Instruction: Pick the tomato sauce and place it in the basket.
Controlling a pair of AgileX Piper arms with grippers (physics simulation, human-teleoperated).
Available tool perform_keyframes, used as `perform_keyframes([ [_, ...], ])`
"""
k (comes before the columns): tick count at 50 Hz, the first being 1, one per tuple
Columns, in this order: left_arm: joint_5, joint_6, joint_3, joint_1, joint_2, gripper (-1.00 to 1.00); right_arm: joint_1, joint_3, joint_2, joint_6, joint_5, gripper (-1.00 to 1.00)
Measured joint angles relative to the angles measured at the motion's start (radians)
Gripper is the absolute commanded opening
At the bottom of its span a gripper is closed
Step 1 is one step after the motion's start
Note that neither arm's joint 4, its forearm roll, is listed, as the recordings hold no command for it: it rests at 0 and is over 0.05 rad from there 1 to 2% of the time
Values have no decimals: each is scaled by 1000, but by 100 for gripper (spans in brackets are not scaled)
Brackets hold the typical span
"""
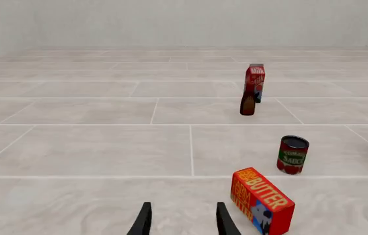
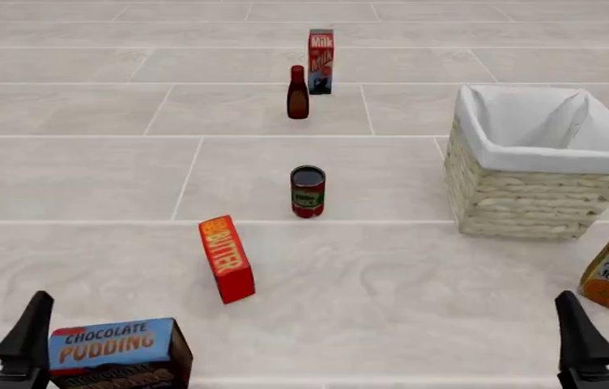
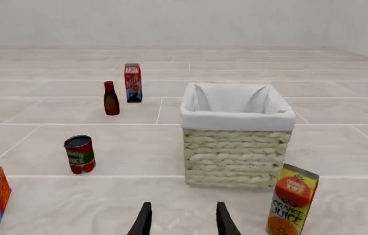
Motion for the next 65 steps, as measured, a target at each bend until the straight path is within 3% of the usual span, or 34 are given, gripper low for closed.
perform_keyframes([
  [28,0,0,0,0,0,100,32,-3,52,-10,-43,100],
  [65,0,0,0,0,0,100,216,0,543,-32,-512,100],
])
